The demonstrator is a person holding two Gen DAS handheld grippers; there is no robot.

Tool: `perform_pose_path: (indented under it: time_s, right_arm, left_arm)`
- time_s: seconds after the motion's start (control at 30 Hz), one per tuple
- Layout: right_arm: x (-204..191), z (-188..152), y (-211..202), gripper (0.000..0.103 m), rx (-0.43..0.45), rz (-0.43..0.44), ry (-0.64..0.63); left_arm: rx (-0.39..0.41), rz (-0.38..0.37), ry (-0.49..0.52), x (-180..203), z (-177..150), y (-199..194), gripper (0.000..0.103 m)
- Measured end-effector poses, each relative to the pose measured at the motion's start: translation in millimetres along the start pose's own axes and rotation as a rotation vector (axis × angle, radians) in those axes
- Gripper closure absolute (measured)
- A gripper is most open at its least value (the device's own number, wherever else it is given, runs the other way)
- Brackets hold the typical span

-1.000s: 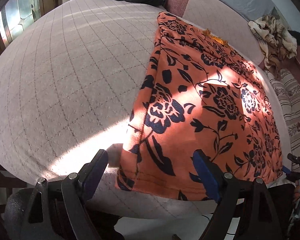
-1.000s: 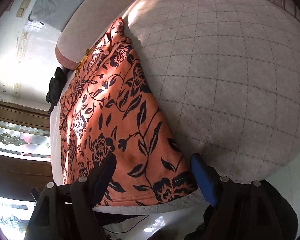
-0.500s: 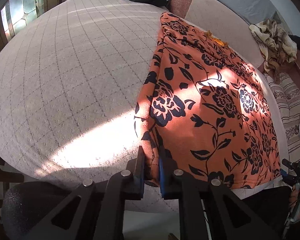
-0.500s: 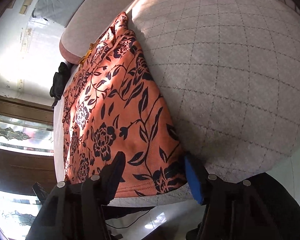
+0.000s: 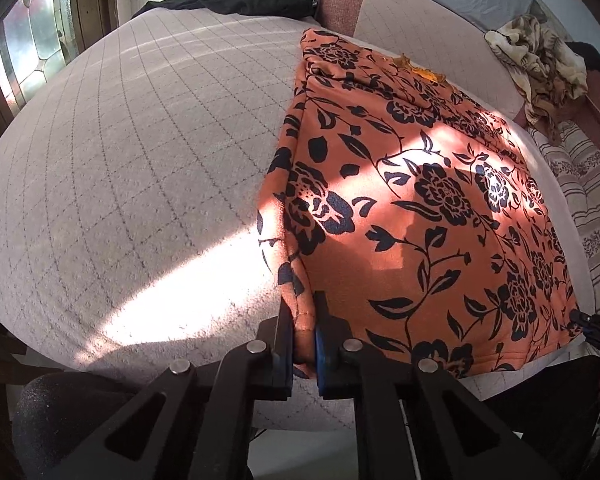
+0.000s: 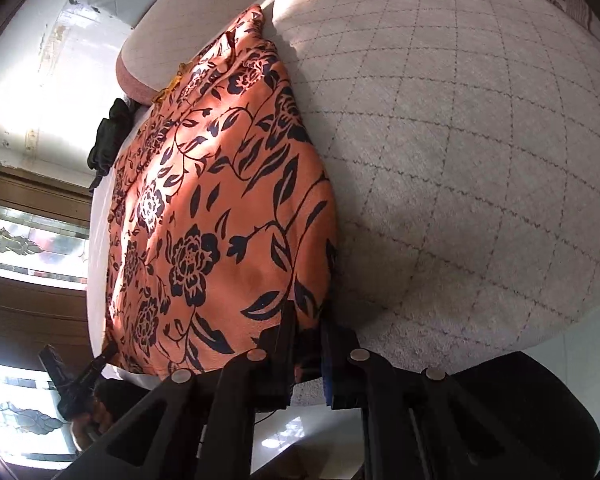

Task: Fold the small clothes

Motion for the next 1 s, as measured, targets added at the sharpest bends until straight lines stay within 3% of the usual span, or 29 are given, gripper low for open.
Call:
perform_pose_path:
  time_s: [0.13, 0.23, 0.3, 0.33, 0.37, 0.47, 0.5, 0.53, 0.57, 0.6, 0.7, 0.8, 0.87, 1.0]
  right_arm:
    - [-11, 2, -21, 0.092, 0.072, 0.071, 0.0]
    - [-4, 6, -11, 0.087, 0.041, 0.021, 0.018]
    - [3, 6, 0, 0.075, 0.003, -0.003, 0.049]
    - [4, 5, 2, 0.052, -0.006, -0.002, 0.052]
    - [1, 5, 1, 0.034, -0.002, 0.03, 0.05]
    - [-6, 7, 2, 0.029, 0.026, -0.008, 0.013]
    - [-5, 8, 5, 0.03, 0.019, -0.009, 0.016]
    - [-4, 8, 7, 0.039, 0.018, -0.021, 0.019]
    - [-4, 9, 7, 0.069, 0.017, -0.038, 0.015]
    - [-3, 10, 8, 0.094, 0.009, -0.033, 0.016]
    - [-6, 11, -1, 0.094, 0.024, 0.008, 0.02]
    - [-20, 17, -30, 0.094, 0.099, 0.087, 0.027]
    - [-30, 21, -47, 0.094, 0.142, 0.12, 0.012]
    - [-22, 20, -37, 0.094, 0.119, 0.102, 0.029]
  left_arm:
    - [0.085, -0.015, -0.016, 2, 11, -25, 0.095]
    - [0.03, 0.013, -0.019, -1, 10, -6, 0.093]
    - [-0.019, 0.036, -0.023, -2, 4, 8, 0.09]
    - [-0.032, 0.044, -0.031, -2, 0, 13, 0.082]
    - [-0.024, 0.04, -0.036, -3, -1, 14, 0.075]
    - [-0.015, 0.052, -0.011, 2, 1, 16, 0.067]
    - [-0.014, 0.059, 0.0, 3, 2, 16, 0.067]
    - [-0.012, 0.062, 0.011, 4, 2, 17, 0.081]
    - [-0.012, 0.044, 0.014, 5, 3, 17, 0.096]
    - [-0.008, 0.022, 0.0, 4, 5, 14, 0.096]
    - [0.063, -0.009, -0.044, 0, 18, -10, 0.096]
    - [0.138, -0.065, -0.083, -3, 32, -40, 0.096]
    - [0.161, -0.057, -0.08, -3, 35, -46, 0.096]
    - [0.028, -0.051, -0.124, -14, 16, -7, 0.096]
Point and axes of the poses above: each gripper's, at about its wrist camera, not at the fingertips, and y roughly the way its jaws point, x to its right, z to its top, the point moved 4 cm from there along y, roughly the way its jaws point, and after that the axes turned 5 degrees about y, right-handed, at the moved point
